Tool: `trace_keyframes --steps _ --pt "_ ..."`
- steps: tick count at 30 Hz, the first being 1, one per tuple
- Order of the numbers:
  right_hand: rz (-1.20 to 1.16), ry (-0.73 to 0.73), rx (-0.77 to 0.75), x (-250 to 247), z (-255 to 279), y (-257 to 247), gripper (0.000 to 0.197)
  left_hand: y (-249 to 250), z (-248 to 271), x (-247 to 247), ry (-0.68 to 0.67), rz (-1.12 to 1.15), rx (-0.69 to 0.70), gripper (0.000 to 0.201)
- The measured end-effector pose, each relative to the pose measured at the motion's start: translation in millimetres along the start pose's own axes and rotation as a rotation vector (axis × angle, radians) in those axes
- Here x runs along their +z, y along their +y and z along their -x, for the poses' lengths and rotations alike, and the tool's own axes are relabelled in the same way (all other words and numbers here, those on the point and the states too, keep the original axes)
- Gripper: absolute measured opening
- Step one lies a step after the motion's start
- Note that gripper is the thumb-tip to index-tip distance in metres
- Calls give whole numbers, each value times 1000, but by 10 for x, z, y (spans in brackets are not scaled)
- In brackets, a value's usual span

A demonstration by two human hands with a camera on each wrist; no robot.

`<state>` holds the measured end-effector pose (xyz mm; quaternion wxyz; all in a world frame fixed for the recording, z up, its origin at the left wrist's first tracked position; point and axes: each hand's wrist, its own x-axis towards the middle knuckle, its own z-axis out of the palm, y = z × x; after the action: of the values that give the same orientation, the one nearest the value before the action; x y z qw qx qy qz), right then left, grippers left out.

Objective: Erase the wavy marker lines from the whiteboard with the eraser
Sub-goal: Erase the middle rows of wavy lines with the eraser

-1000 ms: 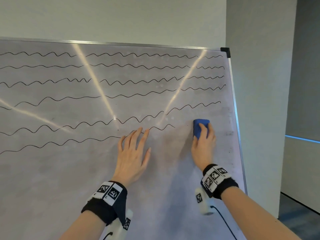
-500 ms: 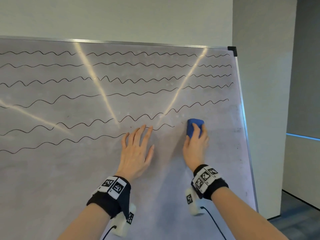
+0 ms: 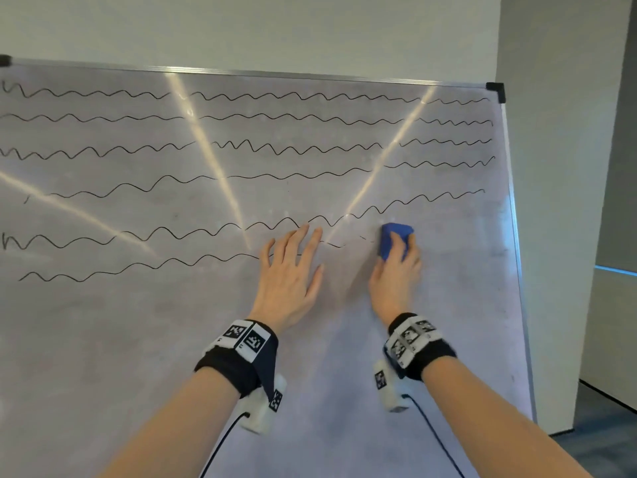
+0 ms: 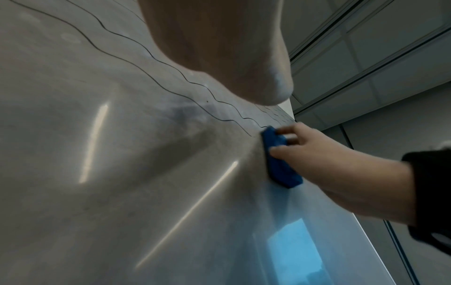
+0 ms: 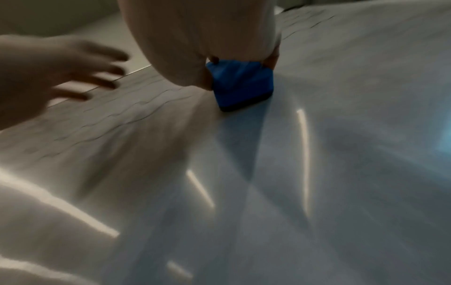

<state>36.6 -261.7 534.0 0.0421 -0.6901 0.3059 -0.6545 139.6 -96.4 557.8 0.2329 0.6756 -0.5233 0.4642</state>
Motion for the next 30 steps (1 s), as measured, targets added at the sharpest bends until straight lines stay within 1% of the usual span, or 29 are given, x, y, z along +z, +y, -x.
trace_keyframes --steps 2,4,6,7,8,9,10,11,12,13,14,15,17,19,20,21,22,24,25,26,27,28,30 --pt "-6 -44 -163 137 215 -301 61 9 -16 -1 8 12 -2 56" --pt "-35 -120 -332 198 417 -431 62 6 -19 -6 9 31 -3 57" --pt "-29 -179 -460 158 415 -314 64 -23 -2 -25 3 32 -2 57" --pt "-16 -186 -475 112 356 -198 66 -47 14 -40 1 31 -6 57" --pt "-6 -171 -433 60 287 -80 65 -76 34 -58 -1 29 -14 57" --pt "-4 -138 -341 6 207 30 62 -106 56 -68 -5 27 -20 57" --pt "-11 -97 -219 -36 134 98 57 -134 77 -74 -8 22 -24 57" --pt "-17 -55 -104 -53 87 105 54 -158 93 -71 -11 17 -26 57" --pt "-17 -22 -30 -34 78 42 53 -170 102 -63 -16 10 -27 57" --pt "-11 -3 -18 8 104 -71 54 -169 102 -54 -19 4 -29 57" --pt "-7 -8 -60 70 164 -214 56 -158 94 -44 -20 -2 -32 57" --pt "-13 -35 -136 137 257 -364 60 -138 81 -39 -19 -1 -36 57" --pt "-45 -146 -331 231 480 -565 66 -95 47 -47 -7 14 -50 56" --pt "-47 -231 -492 204 567 -506 68 -83 32 -78 7 18 -59 55" --pt "-35 -242 -534 150 521 -401 68 -93 39 -99 14 8 -64 55" --pt "-21 -229 -523 94 453 -276 67 -117 52 -120 22 -5 -74 56" --pt "-6 -192 -461 45 375 -154 65 -150 71 -138 26 -15 -87 56" --pt "-15 -92 -258 -17 220 10 62 -215 126 -166 24 -30 -120 57" --pt "-30 -64 -177 -10 188 14 61 -233 153 -174 21 -37 -131 57" --pt "-36 -53 -146 11 191 -46 61 -241 173 -179 19 -47 -138 57" --pt "-32 -61 -172 49 232 -151 63 -236 187 -175 19 -59 -143 57" --pt "-31 -88 -239 98 303 -273 65 -220 189 -166 22 -66 -148 57" --pt "-54 -173 -416 174 474 -484 72 -175 167 -142 24 -62 -157 56"
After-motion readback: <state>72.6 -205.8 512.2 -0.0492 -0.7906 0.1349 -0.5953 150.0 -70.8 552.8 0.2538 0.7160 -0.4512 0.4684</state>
